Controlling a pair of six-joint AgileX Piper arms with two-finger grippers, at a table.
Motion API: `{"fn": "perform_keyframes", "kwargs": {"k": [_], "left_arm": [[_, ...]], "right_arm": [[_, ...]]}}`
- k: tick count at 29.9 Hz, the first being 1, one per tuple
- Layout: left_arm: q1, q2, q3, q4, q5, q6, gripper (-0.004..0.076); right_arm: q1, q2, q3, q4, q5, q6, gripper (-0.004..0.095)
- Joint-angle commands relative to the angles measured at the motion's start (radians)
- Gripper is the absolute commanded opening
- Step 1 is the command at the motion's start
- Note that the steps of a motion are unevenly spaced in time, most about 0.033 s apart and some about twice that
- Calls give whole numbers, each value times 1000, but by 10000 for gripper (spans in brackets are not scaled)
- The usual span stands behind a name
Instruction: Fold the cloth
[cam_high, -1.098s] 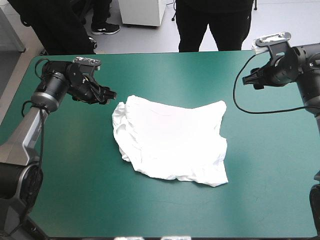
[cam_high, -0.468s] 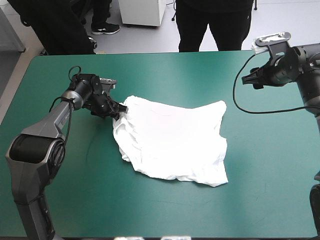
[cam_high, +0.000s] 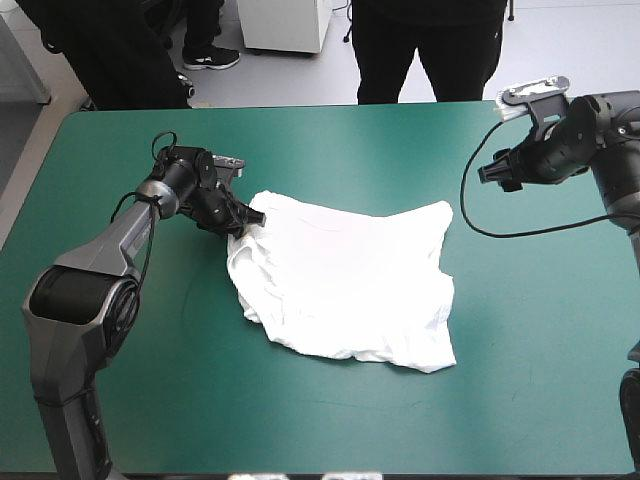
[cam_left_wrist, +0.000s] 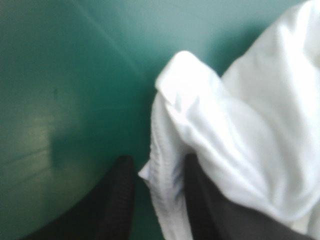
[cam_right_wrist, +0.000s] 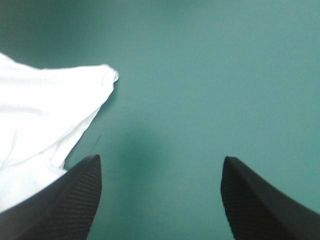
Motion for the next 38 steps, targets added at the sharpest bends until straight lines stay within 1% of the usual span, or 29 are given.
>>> {"fn": "perform_keyframes", "kwargs": {"k": [1, 2, 3, 5, 8, 10, 14, 18, 23, 29, 34, 38], "left_arm": [[-16, -5, 0, -30, -8, -14, 72], [-16, -5, 0, -30, -8, -14, 17], [-16, -5, 0, -30, -10, -14, -16], [-16, -5, 0, -24, -10, -12, -16], [-16, -5, 0, -23, -10, -12, -17], [-16, -5, 0, -22, -10, -12, -17], [-16, -5, 0, -22, -10, -12, -17], [-16, -5, 0, -22, -10, -12, -17], [-16, -5, 0, -25, -10, -8, -17], [-16, -3, 0, -30, -12, -4, -17], [-16, -3, 0, -30, -14, -4, -17], [-16, -3, 0, -30, -14, -4, -17]], "right_arm": [[-8, -44, 0, 67, 40, -53, 635], [-5, -48, 14, 93, 44, -69, 635], [2, -59, 34, 117, 42, -90, 635], [28, -82, 73, 119, 37, -112, 635], [109, -132, 158, 106, 10, -135, 635], [170, -168, 221, 96, -13, -158, 635], [327, -244, 379, 59, -49, -223, 635], [453, -285, 557, 20, -73, -245, 635], [556, -295, 720, -3, -126, -252, 635], [612, -295, 824, -7, -185, -262, 635], [619, -290, 865, -3, -269, -279, 635], [619, -250, 885, -11, -339, -282, 635]]}}
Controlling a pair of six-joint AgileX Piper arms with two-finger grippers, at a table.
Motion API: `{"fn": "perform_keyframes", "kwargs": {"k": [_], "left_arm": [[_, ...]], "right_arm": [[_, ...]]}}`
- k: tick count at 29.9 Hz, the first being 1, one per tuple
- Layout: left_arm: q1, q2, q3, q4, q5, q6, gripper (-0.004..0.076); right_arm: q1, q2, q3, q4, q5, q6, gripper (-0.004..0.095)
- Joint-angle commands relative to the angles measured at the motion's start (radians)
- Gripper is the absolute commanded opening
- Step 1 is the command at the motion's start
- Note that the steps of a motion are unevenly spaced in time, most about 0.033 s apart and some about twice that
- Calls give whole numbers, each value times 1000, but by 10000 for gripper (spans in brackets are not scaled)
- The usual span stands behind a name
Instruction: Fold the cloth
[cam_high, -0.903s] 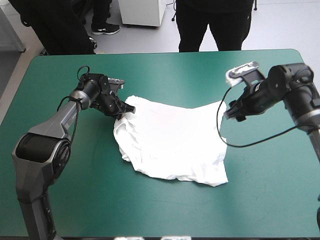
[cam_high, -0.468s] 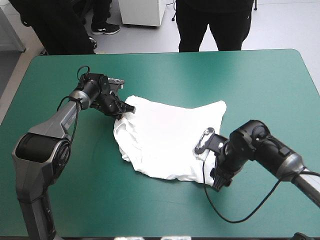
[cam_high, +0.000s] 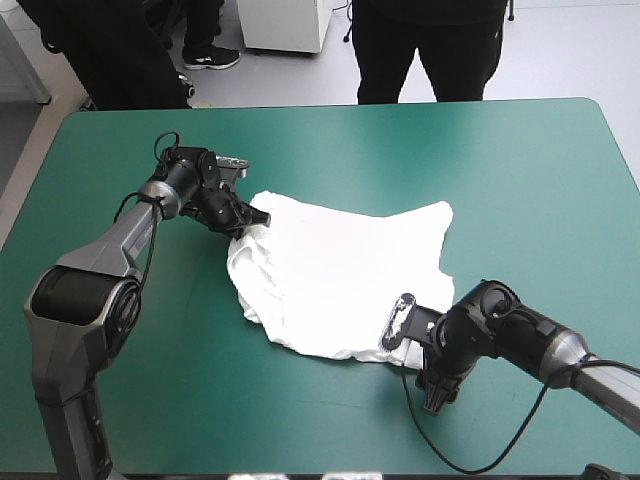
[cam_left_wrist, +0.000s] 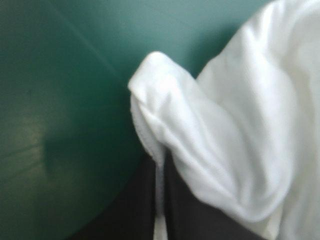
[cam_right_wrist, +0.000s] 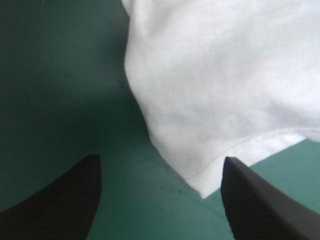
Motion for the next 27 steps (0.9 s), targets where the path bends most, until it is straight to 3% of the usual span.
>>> {"fn": "perform_keyframes", "kwargs": {"k": [1, 5, 9, 14, 19, 23, 27], "left_arm": [[-8, -3, 0, -7, -17, -2, -17], [-8, -3, 0, -4, -17, -2, -17], [-8, -3, 0, -4, -20, -2, -17], [-8, -3, 0, -4, -28, -2, -17], [-8, -3, 0, -4, -28, -2, -17], [-8, -19, 0, -9, -16, -2, -17], [-8, -85, -3, -7, -3, -2, -17]], "right_arm": [[0, 25, -6, -12, -71, -14, 635], [0, 87, -6, -12, -105, -10, 614], [0, 131, -6, -14, -112, -10, 507], [0, 172, -6, -24, -112, 24, 285], [0, 203, -6, -35, -126, 73, -16], [0, 203, -22, -131, -138, 174, -17], [0, 194, -93, -272, -24, 279, -17]]}}
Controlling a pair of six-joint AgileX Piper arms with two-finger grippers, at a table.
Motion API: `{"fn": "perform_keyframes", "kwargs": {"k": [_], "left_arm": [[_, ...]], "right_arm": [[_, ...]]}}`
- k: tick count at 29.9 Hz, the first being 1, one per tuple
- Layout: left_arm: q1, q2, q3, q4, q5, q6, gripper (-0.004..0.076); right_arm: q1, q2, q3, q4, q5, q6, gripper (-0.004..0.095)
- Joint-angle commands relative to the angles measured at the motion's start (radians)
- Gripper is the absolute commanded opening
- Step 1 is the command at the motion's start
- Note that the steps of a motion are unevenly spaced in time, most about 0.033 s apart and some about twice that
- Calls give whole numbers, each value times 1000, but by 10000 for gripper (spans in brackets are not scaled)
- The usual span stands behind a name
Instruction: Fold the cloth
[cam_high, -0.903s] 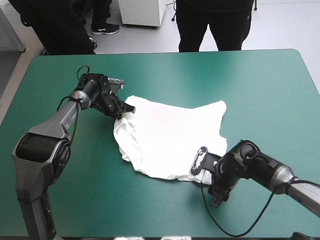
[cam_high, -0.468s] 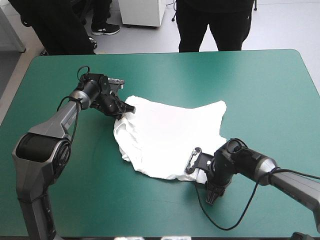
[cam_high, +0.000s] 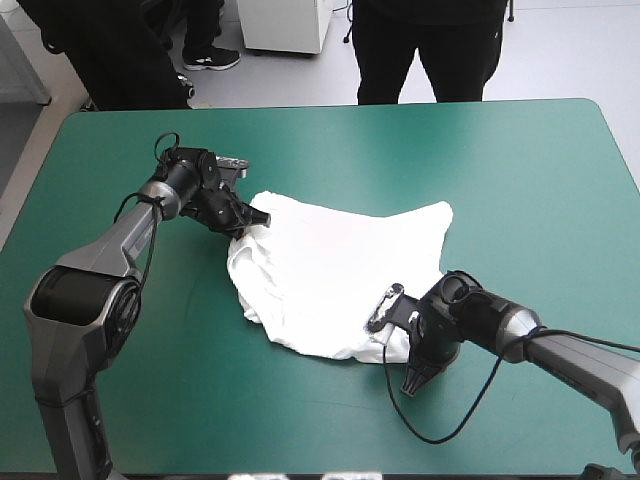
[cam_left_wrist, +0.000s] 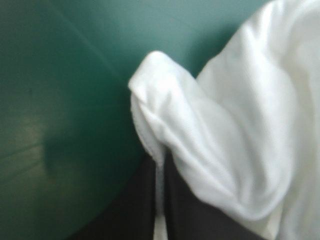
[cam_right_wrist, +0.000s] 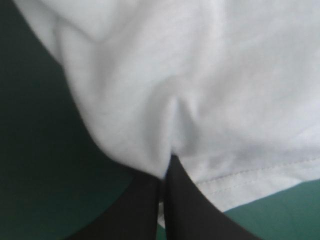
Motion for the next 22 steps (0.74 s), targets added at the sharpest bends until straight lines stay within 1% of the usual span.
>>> {"fn": "perform_keyframes", "kwargs": {"k": [1, 6, 14, 22], "left_arm": [[-8, -91, -5, -5, 3, -2, -17], [-8, -204, -5, -4, 25, -4, -17], [-8, -397, -40, -14, 49, -5, -17], [-8, -555, -153, -20, 38, -27, -17]], "right_arm": [[-10, 4, -61, -190, 33, 71, -17], [-12, -61, -223, -203, 153, 103, -18], [-12, -133, -594, -218, 336, 118, -18], [-12, -141, -950, -251, 346, 122, -17]]}}
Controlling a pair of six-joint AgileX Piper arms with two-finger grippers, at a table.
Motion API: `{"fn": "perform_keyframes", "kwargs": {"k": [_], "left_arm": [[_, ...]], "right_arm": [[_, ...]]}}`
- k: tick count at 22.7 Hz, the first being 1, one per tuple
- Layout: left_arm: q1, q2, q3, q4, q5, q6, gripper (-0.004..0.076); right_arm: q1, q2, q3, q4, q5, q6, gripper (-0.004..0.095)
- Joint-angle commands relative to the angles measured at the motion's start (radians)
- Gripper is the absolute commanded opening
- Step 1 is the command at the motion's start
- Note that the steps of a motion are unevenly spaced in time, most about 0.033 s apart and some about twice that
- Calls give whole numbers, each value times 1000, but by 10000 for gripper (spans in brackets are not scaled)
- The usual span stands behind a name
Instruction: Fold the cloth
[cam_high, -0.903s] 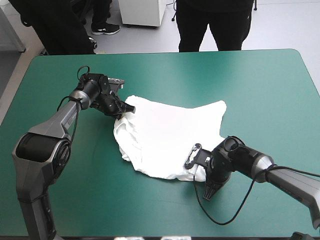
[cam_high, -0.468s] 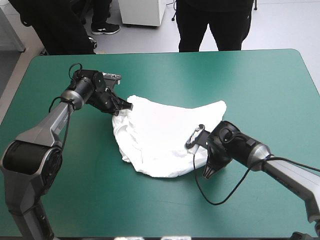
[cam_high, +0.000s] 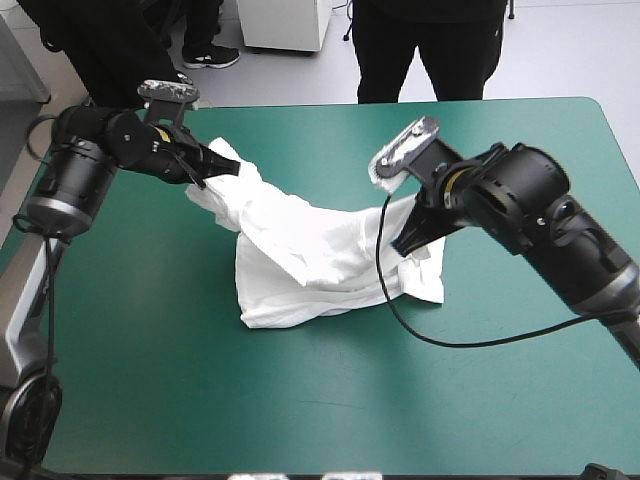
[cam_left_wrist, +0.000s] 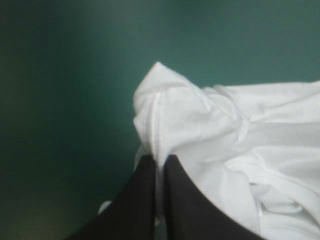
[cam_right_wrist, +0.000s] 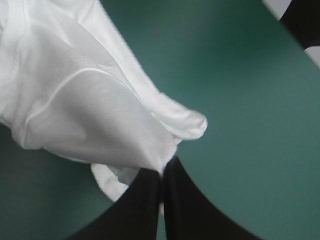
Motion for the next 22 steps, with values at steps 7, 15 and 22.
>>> {"fn": "perform_keyframes", "kwargs": {"k": [7, 15, 22], "left_arm": [[-4, -197, -278, -52, -93, -23, -17], [-4, -312, -568, -109, -188, 63, -17], [-4, -418, -646, -189, -215, 130, -17]], "right_arm": [[-3, -39, -383, -117, 0, 3, -18], [-1, -114, -600, -122, -181, 0, -18], [-1, -241, -653, 41, -256, -13, -18]]}}
